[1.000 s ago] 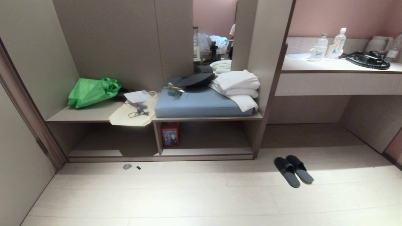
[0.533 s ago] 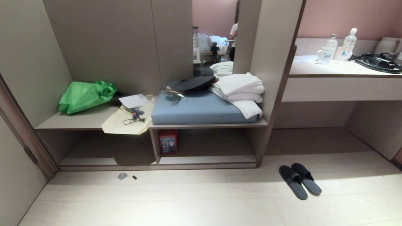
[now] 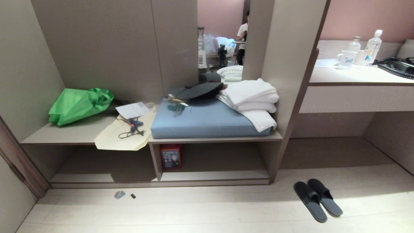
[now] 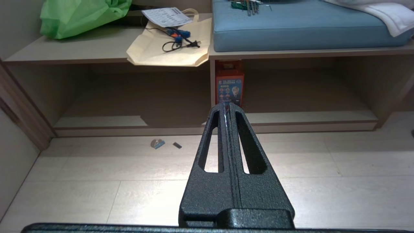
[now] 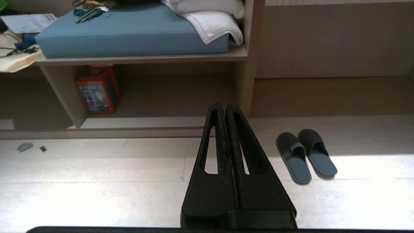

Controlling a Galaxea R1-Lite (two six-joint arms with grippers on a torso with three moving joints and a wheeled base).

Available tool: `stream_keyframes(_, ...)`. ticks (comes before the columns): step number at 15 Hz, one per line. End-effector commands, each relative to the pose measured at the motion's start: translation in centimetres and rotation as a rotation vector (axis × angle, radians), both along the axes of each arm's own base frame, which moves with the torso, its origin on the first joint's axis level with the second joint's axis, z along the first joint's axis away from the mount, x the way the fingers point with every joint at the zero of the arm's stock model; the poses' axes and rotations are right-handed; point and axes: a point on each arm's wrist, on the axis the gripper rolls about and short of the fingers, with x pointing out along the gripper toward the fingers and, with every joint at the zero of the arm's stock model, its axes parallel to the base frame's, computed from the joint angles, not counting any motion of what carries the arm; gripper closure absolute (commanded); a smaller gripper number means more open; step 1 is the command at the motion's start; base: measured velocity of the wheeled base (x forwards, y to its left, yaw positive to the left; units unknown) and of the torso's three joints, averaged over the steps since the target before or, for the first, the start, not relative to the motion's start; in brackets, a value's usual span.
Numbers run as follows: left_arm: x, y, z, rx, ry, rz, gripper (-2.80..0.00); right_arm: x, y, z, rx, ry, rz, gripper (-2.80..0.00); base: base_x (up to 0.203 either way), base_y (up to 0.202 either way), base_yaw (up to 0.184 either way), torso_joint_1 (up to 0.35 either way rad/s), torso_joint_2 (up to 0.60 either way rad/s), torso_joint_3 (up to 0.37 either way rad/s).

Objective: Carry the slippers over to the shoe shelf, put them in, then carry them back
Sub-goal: Pick up the slippers on the floor

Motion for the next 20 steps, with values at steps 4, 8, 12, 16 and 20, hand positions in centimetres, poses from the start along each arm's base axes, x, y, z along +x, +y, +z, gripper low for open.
stream_keyframes(4, 0.01, 0.0, 0.0, 0.0, 0.001, 0.0, 0.0, 0.0, 0.0, 0.0, 0.0, -0.001, -0.001, 0.0, 0.197, 0.0, 0.0, 0.002, 0.0, 0.001)
stream_keyframes(8, 0.01, 0.0, 0.0, 0.0, 0.001, 0.0, 0.0, 0.0, 0.0, -0.01, 0.002, 0.0, -0.001, 0.0, 0.194, 0.0, -0.001, 0.002, 0.0, 0.002)
stream_keyframes(12, 0.01, 0.0, 0.0, -0.002, 0.001, 0.0, 0.0, 0.0, 0.0, -0.02, 0.002, 0.0, -0.001, 0.0, 0.149, 0.0, -0.002, 0.006, 0.0, 0.002)
stream_keyframes(16, 0.01, 0.0, 0.0, -0.002, 0.001, 0.0, 0.0, 0.0, 0.0, -0.02, 0.002, 0.0, -0.001, 0.0, 0.0, 0.0, 0.0, 0.0, 0.0, 0.0)
stream_keyframes(20, 0.01, 0.0, 0.0, -0.002, 0.001, 0.0, 0.0, 0.0, 0.0, -0.02, 0.002, 0.0, -0.001, 0.0, 0.0, 0.0, 0.0, 0.0, 0.0, 0.0)
